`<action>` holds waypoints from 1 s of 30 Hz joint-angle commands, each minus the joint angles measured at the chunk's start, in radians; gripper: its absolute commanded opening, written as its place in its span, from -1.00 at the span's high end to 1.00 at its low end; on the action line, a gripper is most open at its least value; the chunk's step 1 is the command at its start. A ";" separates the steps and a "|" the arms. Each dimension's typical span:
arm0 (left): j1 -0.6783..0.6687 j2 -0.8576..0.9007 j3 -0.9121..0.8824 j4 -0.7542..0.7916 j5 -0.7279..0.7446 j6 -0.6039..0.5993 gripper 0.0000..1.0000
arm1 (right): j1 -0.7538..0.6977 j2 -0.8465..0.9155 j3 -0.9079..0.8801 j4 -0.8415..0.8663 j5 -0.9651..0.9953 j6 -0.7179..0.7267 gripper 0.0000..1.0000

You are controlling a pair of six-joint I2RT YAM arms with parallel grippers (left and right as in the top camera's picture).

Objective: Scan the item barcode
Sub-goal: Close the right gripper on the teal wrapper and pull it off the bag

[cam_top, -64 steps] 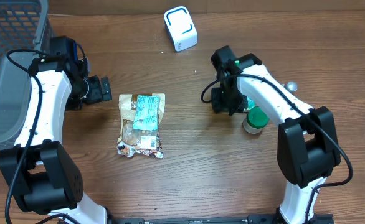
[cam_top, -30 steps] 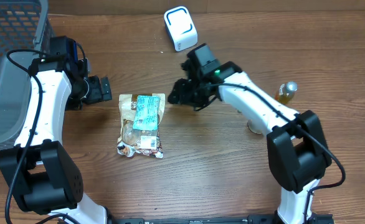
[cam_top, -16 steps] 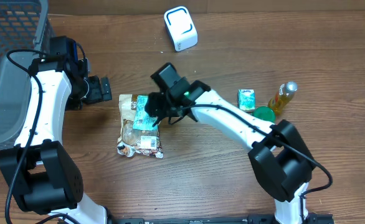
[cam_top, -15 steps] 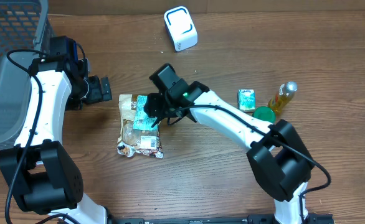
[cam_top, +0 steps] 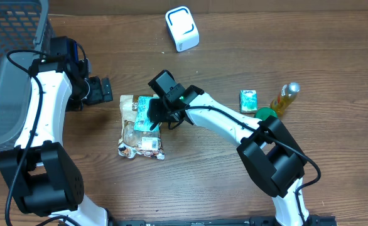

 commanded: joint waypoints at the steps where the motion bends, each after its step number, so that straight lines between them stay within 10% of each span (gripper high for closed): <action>1: 0.003 0.014 0.021 0.001 0.008 0.007 -0.99 | 0.006 0.037 -0.005 0.004 0.009 0.029 0.08; 8: 0.003 0.014 0.021 0.001 0.008 0.008 -0.99 | 0.005 0.040 0.002 0.004 -0.011 0.019 0.93; 30: 0.003 0.014 0.021 0.001 0.008 0.008 -1.00 | -0.156 -0.128 0.005 -0.277 -0.047 -0.169 0.93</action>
